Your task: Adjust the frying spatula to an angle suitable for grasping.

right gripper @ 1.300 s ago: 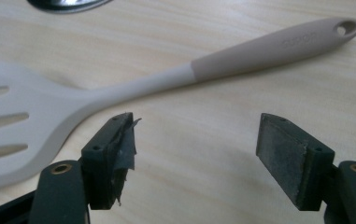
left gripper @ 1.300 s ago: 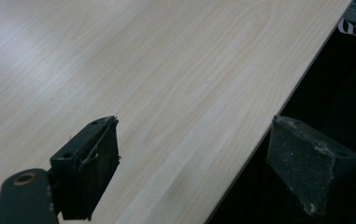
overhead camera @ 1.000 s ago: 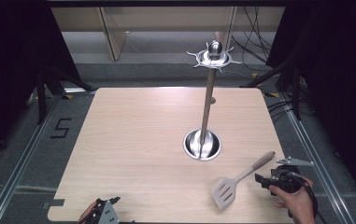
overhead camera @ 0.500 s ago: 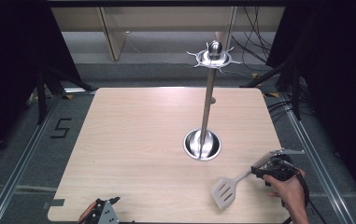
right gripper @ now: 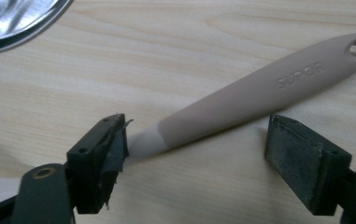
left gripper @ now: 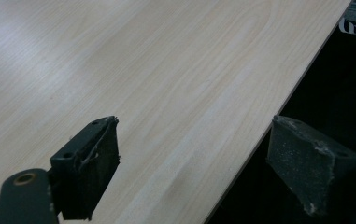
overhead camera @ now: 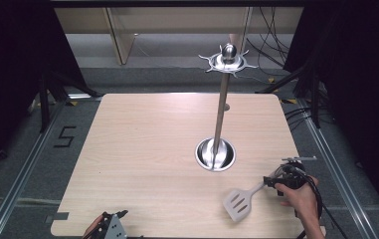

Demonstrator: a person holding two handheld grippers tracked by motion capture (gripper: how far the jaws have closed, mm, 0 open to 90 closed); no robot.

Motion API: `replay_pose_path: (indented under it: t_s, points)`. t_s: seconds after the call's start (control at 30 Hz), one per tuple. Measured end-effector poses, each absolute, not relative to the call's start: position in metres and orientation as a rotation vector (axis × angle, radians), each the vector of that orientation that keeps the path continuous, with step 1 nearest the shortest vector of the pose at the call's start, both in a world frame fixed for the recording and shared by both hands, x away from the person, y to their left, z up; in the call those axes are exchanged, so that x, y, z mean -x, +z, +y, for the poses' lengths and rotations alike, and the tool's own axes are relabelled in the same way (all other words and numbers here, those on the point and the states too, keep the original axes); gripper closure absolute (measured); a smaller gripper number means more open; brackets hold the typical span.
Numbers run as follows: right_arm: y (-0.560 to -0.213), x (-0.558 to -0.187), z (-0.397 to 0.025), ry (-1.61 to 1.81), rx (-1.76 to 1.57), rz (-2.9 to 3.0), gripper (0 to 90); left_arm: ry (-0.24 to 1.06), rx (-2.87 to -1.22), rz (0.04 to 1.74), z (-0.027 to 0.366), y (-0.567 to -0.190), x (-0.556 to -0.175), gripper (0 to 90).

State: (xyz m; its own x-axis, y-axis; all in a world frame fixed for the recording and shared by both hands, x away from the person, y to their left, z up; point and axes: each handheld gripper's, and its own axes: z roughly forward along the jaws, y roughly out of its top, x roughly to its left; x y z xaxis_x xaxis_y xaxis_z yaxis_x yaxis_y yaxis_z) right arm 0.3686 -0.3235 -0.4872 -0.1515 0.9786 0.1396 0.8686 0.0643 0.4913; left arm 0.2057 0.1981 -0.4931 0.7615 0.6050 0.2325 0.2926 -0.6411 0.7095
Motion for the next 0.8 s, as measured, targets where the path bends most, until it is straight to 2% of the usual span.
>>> replay_pose_path:
  t_s: [0.27, 0.53, 0.67, 0.8]
  points:
    - [-0.489, -0.379, -0.312, 0.716, -1.867, 2.11, 19.2, 0.619, -2.265, 0.68, 0.197, -0.495, -0.206, 15.9]
    - [-0.492, -0.39, -0.305, 0.656, -1.754, 2.165, 22.0, 0.622, -2.288, 0.659, 0.198, -0.494, -0.207, 15.9]
    - [-0.491, -0.397, -0.297, 0.638, -1.726, 2.194, 28.3, 0.612, -2.274, 0.648, 0.198, -0.495, -0.208, 15.9]
    - [-0.488, -0.407, -0.289, 0.632, -1.653, 2.261, 40.9, 0.621, -2.291, 0.642, 0.199, -0.495, -0.209, 15.9]
